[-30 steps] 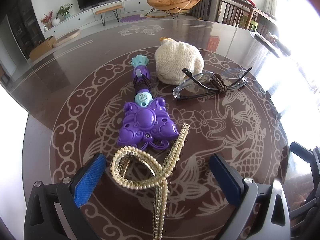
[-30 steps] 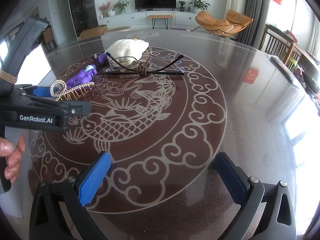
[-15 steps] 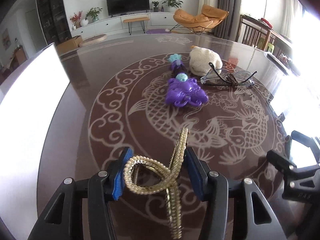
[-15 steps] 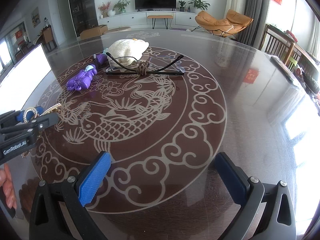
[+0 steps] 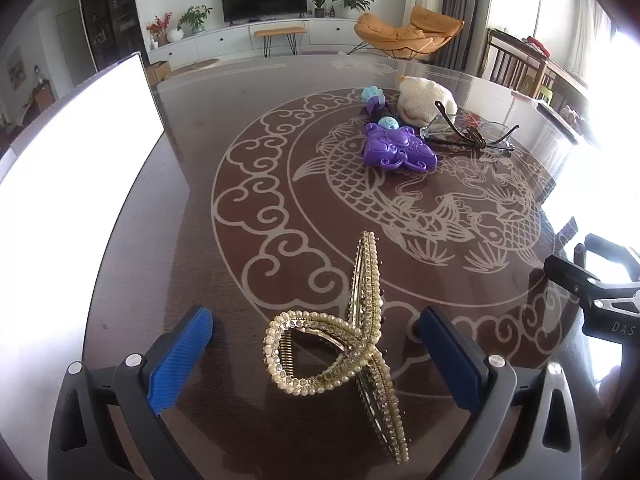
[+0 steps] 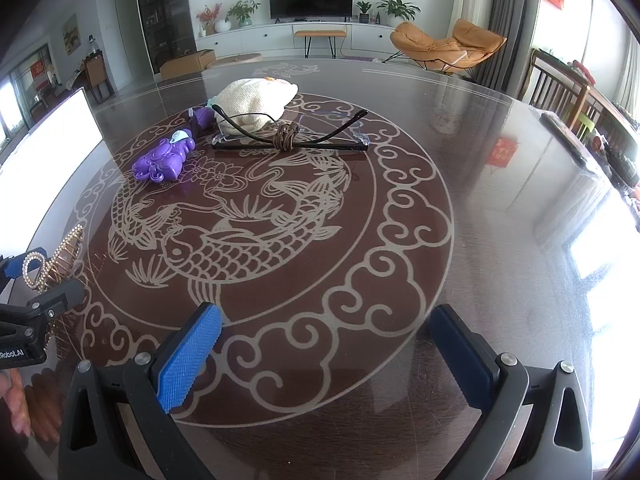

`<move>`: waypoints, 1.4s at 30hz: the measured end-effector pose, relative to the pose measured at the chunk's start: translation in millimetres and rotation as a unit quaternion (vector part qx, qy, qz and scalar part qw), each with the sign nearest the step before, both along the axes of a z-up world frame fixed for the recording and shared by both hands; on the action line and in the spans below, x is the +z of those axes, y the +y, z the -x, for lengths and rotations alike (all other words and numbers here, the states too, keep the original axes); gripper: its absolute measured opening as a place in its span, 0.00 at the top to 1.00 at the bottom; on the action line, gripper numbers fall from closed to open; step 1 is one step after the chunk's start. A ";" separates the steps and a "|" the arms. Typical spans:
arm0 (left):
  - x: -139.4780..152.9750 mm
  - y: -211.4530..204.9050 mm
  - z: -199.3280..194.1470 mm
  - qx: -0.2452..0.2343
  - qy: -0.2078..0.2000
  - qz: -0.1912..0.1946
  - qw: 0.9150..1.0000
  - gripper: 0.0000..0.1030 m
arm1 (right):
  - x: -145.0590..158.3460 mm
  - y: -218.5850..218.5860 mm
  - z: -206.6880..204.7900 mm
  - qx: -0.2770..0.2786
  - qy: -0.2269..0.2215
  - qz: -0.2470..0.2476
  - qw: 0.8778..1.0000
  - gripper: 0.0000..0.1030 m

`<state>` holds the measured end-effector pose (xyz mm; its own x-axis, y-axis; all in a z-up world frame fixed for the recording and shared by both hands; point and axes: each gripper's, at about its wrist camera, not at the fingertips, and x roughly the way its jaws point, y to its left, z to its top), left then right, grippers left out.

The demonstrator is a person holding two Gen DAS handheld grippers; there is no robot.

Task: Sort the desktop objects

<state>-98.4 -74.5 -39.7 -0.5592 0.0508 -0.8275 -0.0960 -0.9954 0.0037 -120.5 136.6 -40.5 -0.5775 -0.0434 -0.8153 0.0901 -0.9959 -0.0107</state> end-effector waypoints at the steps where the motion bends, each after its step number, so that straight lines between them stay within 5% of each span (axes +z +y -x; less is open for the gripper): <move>1: -0.2 -0.2 -0.1 0.000 0.000 0.000 1.000 0.00 | -0.1 0.0 0.0 0.000 0.000 0.000 1.000 0.00; 31: -0.6 -0.8 -3.0 0.000 0.002 -0.002 1.000 0.00 | -0.3 -0.3 0.2 0.001 0.001 0.000 1.000 0.00; 34: 0.3 0.5 -4.2 -0.001 0.002 -0.002 1.000 0.00 | 4.7 -0.9 17.8 0.078 -0.009 0.014 0.997 0.01; 39: 1.9 1.6 -4.4 0.000 0.002 -0.001 1.000 0.00 | 65.5 -5.3 62.2 0.184 0.103 -0.085 0.974 0.00; 42: 2.9 2.4 -4.3 0.000 0.002 -0.001 1.000 0.00 | 79.1 -19.0 110.6 0.254 0.036 -0.047 0.965 0.00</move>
